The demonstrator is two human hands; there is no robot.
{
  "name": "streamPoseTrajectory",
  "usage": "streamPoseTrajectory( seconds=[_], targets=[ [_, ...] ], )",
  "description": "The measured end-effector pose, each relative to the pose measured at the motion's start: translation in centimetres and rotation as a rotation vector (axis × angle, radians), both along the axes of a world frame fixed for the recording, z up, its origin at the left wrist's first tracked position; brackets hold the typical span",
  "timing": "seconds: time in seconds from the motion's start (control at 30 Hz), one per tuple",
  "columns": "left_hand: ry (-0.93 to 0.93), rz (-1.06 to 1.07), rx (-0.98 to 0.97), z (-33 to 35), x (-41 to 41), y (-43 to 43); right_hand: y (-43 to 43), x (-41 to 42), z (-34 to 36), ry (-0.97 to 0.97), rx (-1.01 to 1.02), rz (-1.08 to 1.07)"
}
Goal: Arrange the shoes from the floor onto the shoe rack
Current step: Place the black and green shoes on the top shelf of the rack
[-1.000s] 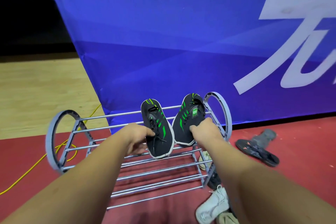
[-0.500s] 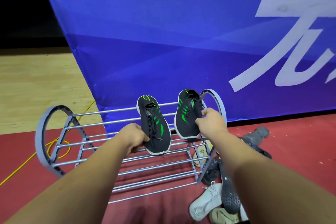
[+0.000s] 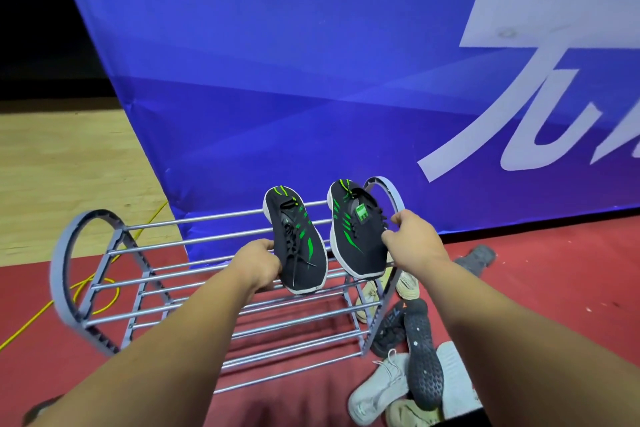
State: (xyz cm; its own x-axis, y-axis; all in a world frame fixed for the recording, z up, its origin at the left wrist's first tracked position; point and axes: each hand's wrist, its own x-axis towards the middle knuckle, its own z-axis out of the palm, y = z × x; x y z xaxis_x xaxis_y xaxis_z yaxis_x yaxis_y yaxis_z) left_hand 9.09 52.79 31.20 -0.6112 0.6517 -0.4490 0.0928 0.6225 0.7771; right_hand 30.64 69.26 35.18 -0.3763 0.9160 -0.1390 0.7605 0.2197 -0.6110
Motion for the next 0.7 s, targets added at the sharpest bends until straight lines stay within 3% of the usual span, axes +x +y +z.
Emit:
streamPoseTrajectory(
  seconds=[0.2, 0.4, 0.5, 0.7],
  targets=[
    [0.415, -0.197, -0.089, 5.2, 2.3, 0.2, -0.6, 2.0, 3.0, -0.074, 0.061, 0.045],
    [0.755, -0.421, -0.148, 10.9, 6.6, 0.3, -2.9, 5.8, 6.6, -0.34, 0.215, 0.207],
    [0.844, -0.513, -0.134, 13.3, 9.8, 0.2, -3.9, 8.9, 8.5, -0.383, 0.251, 0.196],
    [0.835, -0.672, -0.078, 16.5, 16.6, 0.6, -4.6, 16.7, 10.8, -0.471, 0.308, 0.147]
  ],
)
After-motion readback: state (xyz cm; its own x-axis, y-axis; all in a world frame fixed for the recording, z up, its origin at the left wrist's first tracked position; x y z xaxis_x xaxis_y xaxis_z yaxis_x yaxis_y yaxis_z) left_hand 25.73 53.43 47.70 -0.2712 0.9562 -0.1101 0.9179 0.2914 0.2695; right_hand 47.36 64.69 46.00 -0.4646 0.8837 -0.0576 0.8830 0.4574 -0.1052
